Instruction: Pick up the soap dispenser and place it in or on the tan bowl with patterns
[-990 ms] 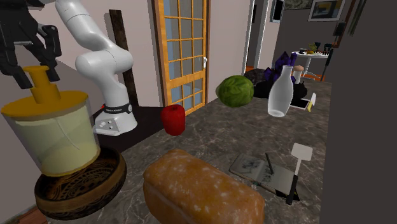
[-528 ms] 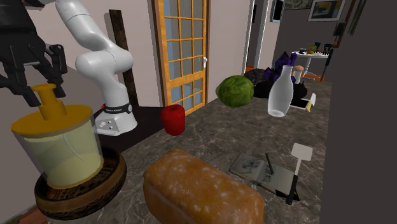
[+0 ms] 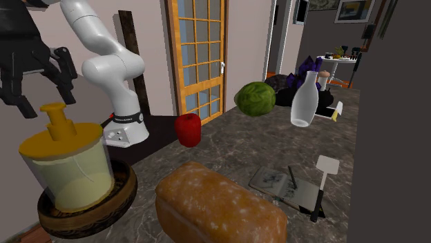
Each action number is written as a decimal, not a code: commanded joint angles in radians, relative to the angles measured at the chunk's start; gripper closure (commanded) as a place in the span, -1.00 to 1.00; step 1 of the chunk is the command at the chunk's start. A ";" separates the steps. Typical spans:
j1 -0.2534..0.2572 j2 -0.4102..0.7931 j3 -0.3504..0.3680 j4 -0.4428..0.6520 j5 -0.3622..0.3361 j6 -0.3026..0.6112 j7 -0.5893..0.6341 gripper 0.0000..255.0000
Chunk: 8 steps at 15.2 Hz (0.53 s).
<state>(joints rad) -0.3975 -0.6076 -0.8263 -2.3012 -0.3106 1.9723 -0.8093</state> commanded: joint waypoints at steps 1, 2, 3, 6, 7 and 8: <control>0.000 0.000 0.000 0.000 0.000 0.000 0.000 -1.00; 0.000 0.000 0.000 0.000 0.000 0.000 0.000 -1.00; 0.000 0.000 0.000 0.000 0.000 0.000 0.000 -1.00; -0.004 -0.009 0.013 0.026 0.003 -0.035 0.000 -1.00; -0.006 -0.016 0.026 0.053 0.006 -0.069 0.000 -1.00; -0.008 -0.022 0.037 0.081 0.010 -0.104 0.000 -1.00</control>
<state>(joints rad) -0.4115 -0.6334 -0.7970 -2.2554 -0.3095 1.9012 -0.8089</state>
